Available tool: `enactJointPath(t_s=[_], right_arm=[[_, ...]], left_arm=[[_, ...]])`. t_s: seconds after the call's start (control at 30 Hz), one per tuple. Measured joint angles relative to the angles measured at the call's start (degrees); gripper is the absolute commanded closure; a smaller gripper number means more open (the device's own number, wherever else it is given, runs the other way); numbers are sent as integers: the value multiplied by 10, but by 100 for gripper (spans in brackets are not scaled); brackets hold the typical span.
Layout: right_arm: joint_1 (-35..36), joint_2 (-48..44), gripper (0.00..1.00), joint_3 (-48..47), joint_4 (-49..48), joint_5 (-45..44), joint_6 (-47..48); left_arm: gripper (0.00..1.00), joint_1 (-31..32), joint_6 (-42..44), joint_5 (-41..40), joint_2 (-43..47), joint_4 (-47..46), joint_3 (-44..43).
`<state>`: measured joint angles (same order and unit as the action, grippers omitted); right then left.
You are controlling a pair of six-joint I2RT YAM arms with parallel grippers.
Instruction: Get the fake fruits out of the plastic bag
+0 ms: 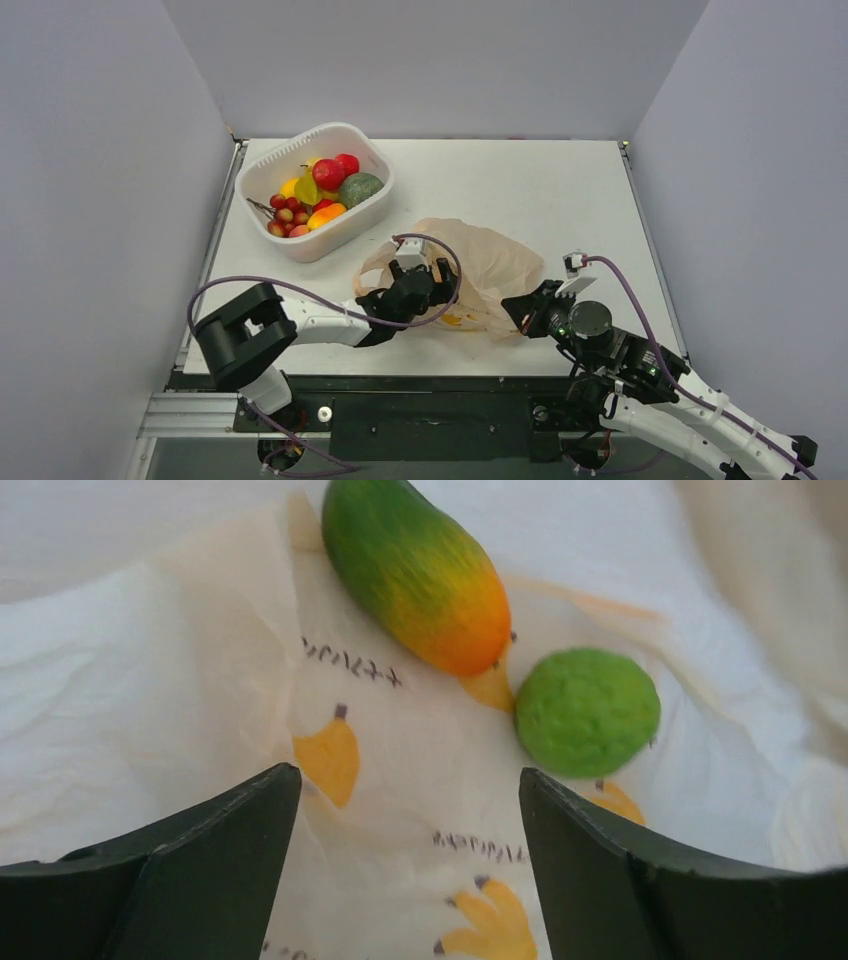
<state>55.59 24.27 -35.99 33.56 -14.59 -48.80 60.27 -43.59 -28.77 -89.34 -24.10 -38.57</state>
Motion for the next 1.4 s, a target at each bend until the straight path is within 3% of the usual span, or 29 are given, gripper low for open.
enactJointPath(t_s=[0.23, 0.47, 0.63, 0.9, 1.1, 1.23, 1.3, 1.37, 1.4], right_arm=[[0, 5, 100, 0, 0, 1, -4], [1, 5, 100, 0, 0, 12, -3], [1, 5, 100, -10, 17, 13, 3], [1, -3, 100, -38, 42, 8, 19], [3, 52, 100, -25, -24, 123, 84], [5, 122, 100, -31, -65, 189, 129], [11, 143, 99, -38, -48, 179, 128], [15, 133, 89, -42, 0, 148, 105], [16, 123, 72, -44, 29, 132, 90]], left_arm=[[3, -19, -16, -55, -130, -120, -66], [3, -30, -48, -120, -257, -133, -221], [3, -47, -70, -135, -355, -58, -375], [3, -43, -1, -103, -444, -73, -442], [3, -40, 24, -103, -331, -134, -248], [3, -72, 59, -125, -159, -106, -76], [3, -93, 78, -119, -52, -78, -14], [3, -111, 86, -99, 43, -41, 13], [3, -116, 87, -83, 88, -24, 17]])
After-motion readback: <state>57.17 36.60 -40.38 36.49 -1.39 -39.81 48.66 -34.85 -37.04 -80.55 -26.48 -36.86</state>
